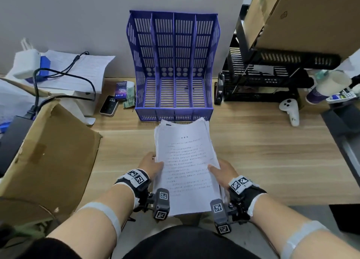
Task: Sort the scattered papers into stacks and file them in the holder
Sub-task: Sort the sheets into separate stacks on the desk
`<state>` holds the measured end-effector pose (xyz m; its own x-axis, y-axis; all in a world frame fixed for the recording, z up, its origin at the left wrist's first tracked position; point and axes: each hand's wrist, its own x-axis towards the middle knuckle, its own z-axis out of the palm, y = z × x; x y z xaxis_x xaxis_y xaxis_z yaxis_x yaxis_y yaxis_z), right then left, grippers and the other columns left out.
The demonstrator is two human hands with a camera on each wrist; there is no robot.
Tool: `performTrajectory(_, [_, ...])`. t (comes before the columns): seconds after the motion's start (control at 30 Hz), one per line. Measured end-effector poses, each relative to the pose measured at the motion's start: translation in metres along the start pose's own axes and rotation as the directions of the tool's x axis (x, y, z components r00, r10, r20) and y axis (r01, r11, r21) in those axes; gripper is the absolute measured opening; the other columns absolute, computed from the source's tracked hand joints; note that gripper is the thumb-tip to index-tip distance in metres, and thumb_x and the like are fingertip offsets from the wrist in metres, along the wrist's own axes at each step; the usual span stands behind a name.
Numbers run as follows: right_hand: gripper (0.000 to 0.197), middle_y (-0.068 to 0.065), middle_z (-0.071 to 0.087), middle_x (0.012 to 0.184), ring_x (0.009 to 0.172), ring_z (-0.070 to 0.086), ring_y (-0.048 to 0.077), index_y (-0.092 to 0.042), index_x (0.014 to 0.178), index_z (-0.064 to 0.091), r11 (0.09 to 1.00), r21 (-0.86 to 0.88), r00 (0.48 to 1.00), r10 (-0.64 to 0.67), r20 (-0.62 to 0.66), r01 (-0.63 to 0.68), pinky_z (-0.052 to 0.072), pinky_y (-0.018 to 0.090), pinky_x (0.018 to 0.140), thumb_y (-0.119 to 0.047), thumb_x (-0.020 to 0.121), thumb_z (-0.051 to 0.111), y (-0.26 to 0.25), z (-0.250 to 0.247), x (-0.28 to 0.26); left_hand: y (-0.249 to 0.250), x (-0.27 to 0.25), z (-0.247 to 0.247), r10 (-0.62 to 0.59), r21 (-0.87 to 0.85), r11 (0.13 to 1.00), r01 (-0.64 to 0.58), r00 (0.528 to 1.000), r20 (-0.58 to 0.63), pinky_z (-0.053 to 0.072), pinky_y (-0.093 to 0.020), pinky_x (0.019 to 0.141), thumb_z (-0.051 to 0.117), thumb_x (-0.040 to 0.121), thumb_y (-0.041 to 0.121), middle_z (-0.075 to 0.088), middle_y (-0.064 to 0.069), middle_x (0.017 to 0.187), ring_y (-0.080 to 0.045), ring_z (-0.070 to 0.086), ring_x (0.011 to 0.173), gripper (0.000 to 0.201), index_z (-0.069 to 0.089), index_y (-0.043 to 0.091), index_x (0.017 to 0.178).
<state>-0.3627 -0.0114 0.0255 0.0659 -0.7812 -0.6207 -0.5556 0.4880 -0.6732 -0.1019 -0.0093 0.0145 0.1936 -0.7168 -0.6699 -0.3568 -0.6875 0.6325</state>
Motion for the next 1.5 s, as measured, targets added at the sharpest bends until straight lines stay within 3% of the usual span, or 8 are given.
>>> performTrajectory(0.13, [0.032,0.004,0.060,0.109,0.091,0.057,0.021,-0.010,0.125,0.052,0.992,-0.042,0.991,0.120,-0.060,-0.122,0.043,0.022,0.060,-0.009,0.093,0.050,0.011,0.003,0.006,-0.016,0.001,-0.003,-0.014,-0.040,0.999,0.013,0.999,-0.032,0.053,-0.035,0.089,0.058,0.088,-0.002,0.068,-0.014,0.119,-0.025,0.065,0.100,0.046,0.052,0.004,0.133])
performTrajectory(0.33, [0.033,0.009,0.062,0.111,0.091,0.062,0.021,-0.013,0.117,0.055,0.992,-0.055,0.966,0.101,-0.236,-0.117,0.050,0.030,0.075,-0.007,0.084,0.056,0.027,0.001,0.006,-0.031,0.001,-0.004,0.012,0.050,0.999,-0.007,0.994,-0.105,0.053,-0.037,0.090,0.058,0.084,0.004,0.066,0.000,0.095,-0.021,0.061,0.085,0.043,0.063,0.014,0.125])
performTrajectory(0.7, [0.007,0.007,0.060,0.108,0.078,0.061,0.017,-0.020,0.083,0.063,0.956,-0.188,0.954,0.178,-0.240,-0.226,0.044,0.021,0.065,-0.023,0.078,0.069,0.036,0.004,0.003,-0.026,-0.009,0.007,0.087,0.185,0.981,-0.057,0.984,-0.157,0.047,-0.024,0.087,0.052,0.089,0.008,0.068,0.003,0.106,-0.017,0.062,0.098,0.041,0.063,0.023,0.126])
performTrajectory(0.87, [0.009,-0.003,0.064,0.076,0.064,0.056,0.013,-0.017,0.074,0.061,0.963,-0.196,0.967,0.142,-0.212,-0.184,0.045,0.022,0.056,-0.012,0.082,0.062,0.037,0.000,-0.003,-0.022,-0.007,0.014,0.202,0.305,0.938,-0.164,0.975,-0.096,0.032,-0.026,0.059,0.046,0.076,-0.001,0.046,-0.005,0.066,-0.020,0.041,0.063,0.020,0.048,0.018,0.068])
performTrajectory(1.13, [0.007,-0.001,0.056,0.066,0.056,0.052,0.019,-0.013,0.084,0.056,0.984,-0.072,0.933,0.132,-0.334,-0.165,0.042,0.024,0.052,-0.009,0.088,0.051,0.050,-0.014,-0.006,-0.010,-0.012,0.025,0.217,0.332,0.923,-0.196,0.976,-0.026,0.024,-0.025,0.054,0.049,0.077,-0.002,0.035,-0.007,0.062,-0.019,0.029,0.058,0.024,0.035,0.013,0.064])
performTrajectory(1.23, [0.007,0.000,0.053,0.067,0.055,0.047,0.017,-0.009,0.090,0.054,0.986,-0.028,0.901,0.138,-0.412,-0.164,0.038,0.025,0.051,-0.006,0.090,0.047,0.055,-0.020,-0.008,-0.009,-0.011,0.030,0.188,0.294,0.939,-0.178,0.982,-0.005,0.038,-0.026,0.063,0.053,0.080,0.002,0.051,-0.003,0.072,-0.019,0.045,0.065,0.022,0.054,0.024,0.078])
performTrajectory(1.33, [0.004,0.000,0.055,0.070,0.060,0.050,0.018,-0.012,0.091,0.052,0.986,0.035,0.901,0.163,-0.403,-0.163,0.039,0.026,0.053,-0.008,0.090,0.052,0.057,-0.026,-0.008,-0.008,-0.009,0.034,0.157,0.300,0.945,-0.130,0.985,-0.067,0.051,-0.033,0.091,0.060,0.085,0.010,0.059,-0.009,0.117,-0.024,0.061,0.099,0.047,0.056,0.020,0.131])
performTrajectory(1.5, [0.005,0.002,0.061,0.080,0.075,0.056,0.023,-0.013,0.087,0.059,0.985,-0.077,0.963,0.134,-0.234,-0.156,0.039,0.026,0.058,-0.012,0.091,0.056,0.057,-0.039,-0.010,-0.003,-0.007,0.038,0.119,0.352,0.933,-0.077,0.988,-0.098,0.048,-0.038,0.101,0.061,0.086,0.015,0.049,-0.013,0.129,-0.028,0.056,0.112,0.056,0.048,0.014,0.140])
